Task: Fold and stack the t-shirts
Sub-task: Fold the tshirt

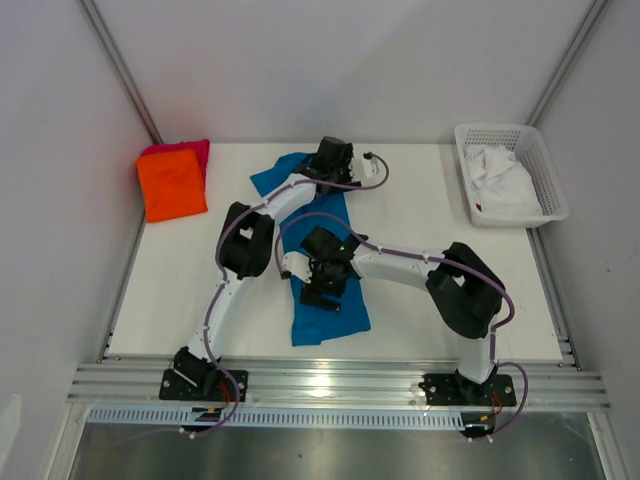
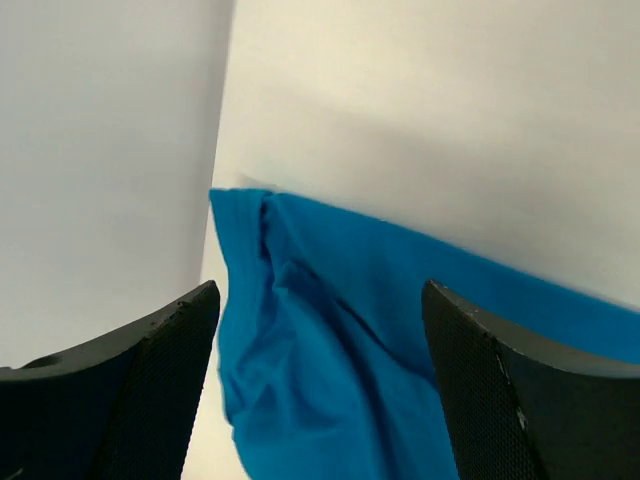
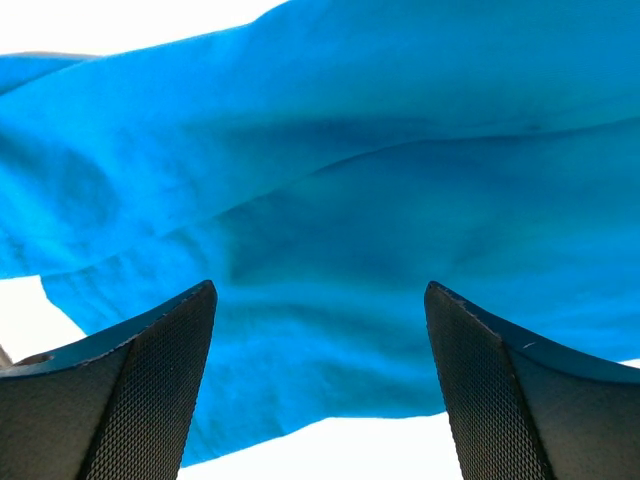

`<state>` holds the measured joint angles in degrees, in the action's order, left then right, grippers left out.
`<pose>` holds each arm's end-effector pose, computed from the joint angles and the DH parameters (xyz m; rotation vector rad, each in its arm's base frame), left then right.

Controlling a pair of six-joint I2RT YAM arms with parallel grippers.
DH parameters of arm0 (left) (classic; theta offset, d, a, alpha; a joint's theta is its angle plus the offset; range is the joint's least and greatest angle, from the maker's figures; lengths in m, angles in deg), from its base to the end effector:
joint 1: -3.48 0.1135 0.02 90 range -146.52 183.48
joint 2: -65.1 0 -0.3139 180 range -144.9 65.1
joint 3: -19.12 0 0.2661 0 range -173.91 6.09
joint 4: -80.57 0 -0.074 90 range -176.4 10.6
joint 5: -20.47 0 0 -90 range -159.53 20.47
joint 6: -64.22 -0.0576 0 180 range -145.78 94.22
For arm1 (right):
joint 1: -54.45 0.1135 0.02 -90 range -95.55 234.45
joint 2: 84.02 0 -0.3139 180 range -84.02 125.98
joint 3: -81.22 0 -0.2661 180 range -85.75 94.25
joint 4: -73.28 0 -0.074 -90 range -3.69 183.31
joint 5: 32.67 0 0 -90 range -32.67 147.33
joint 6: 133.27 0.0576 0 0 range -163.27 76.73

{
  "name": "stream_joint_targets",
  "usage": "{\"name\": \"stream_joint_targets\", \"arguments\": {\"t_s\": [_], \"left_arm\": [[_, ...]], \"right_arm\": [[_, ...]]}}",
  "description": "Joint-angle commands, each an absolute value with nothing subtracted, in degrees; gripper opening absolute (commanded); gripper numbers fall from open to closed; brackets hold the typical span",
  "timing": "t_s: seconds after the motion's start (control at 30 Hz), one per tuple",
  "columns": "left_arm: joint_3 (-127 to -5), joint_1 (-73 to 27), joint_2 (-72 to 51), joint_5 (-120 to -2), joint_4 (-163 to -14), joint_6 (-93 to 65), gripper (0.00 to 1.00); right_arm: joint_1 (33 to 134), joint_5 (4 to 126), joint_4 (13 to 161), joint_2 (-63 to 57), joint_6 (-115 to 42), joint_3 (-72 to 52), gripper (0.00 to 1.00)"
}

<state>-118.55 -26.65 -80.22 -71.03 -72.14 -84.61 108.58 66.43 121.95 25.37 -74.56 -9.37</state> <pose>0.5627 -0.3248 0.1813 1.5290 1.5784 0.3117 0.2399 0.3473 0.1968 -1.9233 2.0218 0.3218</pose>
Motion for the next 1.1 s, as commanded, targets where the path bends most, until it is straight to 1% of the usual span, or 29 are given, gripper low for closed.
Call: {"name": "stream_joint_targets", "arguments": {"t_s": [0.0, 0.03, 0.07, 0.1, 0.17, 0.2, 0.27, 0.3, 0.33, 0.37, 0.4, 0.43, 0.47, 0.53, 0.7, 0.77, 0.87, 1.07], "left_arm": [[-123.6, -20.8, -71.2, -64.7, -68.6, -66.8, 0.84], [-122.8, -18.3, -68.5, -63.0, -67.5, -64.0, 0.84], [-118.6, -17.2, -62.9, -60.7, -66.6, -59.6, 0.84], [-116.8, -16.2, -60.1, -60.0, -66.0, -57.4, 0.84], [-108.1, -12.5, -54.0, -56.3, -64.7, -50.4, 0.84], [-102.5, -11.1, -47.6, -54.5, -65.0, -47.3, 0.84], [-96.8, -6.7, -41.3, -50.4, -67.3, -39.5, 0.85], [-88.8, -5.4, -38.2, -47.0, -67.8, -37.8, 0.85], [-86.7, -4.1, -33.0, -45.8, -67.9, -37.3, 0.86], [-84.4, -4.0, -30.5, -45.5, -67.0, -38.0, 0.86], [-77.5, -4.1, -28.0, -45.2, -66.8, -39.0, 0.88], [-74.8, -4.0, -22.5, -45.0, -66.9, -39.6, 0.89], [-69.8, -4.0, -19.8, -44.9, -68.6, -39.7, 0.90], [-64.8, -4.2, -12.9, -44.2, -68.5, -40.5, 0.90], [-59.7, -5.6, -3.9, -45.3, -61.4, -44.3, 0.90], [-57.4, -6.1, -0.1, -46.7, -60.7, -45.4, 0.90], [-55.4, -6.4, 3.9, -49.1, -60.6, -45.5, 0.90], [-54.9, -6.5, 6.6, -51.2, -59.8, -45.0, 0.90]], "right_arm": [[108.4, 62.9, 116.9, 21.3, -73.0, -9.7, 0.87], [108.2, 61.9, 116.2, 20.4, -73.0, -10.3, 0.87], [107.8, 61.0, 115.5, 20.1, -73.2, -10.5, 0.87], [107.6, 58.8, 113.8, 19.9, -73.3, -10.8, 0.87], [106.3, 57.5, 112.9, 19.1, -73.6, -10.6, 0.87], [105.8, 57.3, 111.9, 18.6, -73.7, -10.5, 0.87], [104.5, 54.8, 110.4, 17.3, -73.2, -10.5, 0.87], [103.1, 54.6, 110.0, 17.1, -73.2, -10.2, 0.87], [102.4, 55.5, 110.3, 17.0, -73.2, -9.9, 0.87], [101.9, 56.3, 110.9, 16.5, -73.7, -9.7, 0.87], [101.6, 56.6, 111.8, 15.8, -74.4, -10.2, 0.87], [102.1, 56.6, 112.0, 15.3, -76.5, -11.1, 0.87], [102.9, 56.5, 111.9, 14.5, -77.7, -12.4, 0.87], [106.2, 55.4, 112.3, 11.8, -80.8, -16.7, 0.87], [113.4, 59.1, 120.0, 4.5, -80.6, -20.9, 0.88], [118.0, 58.9, 121.9, 2.5, -80.0, -22.9, 0.89], [124.1, 55.8, 121.3, -0.5, -79.2, -26.0, 0.90], [134.2, 45.7, 116.8, -1.8, -77.5, -32.6, 0.90]]}}
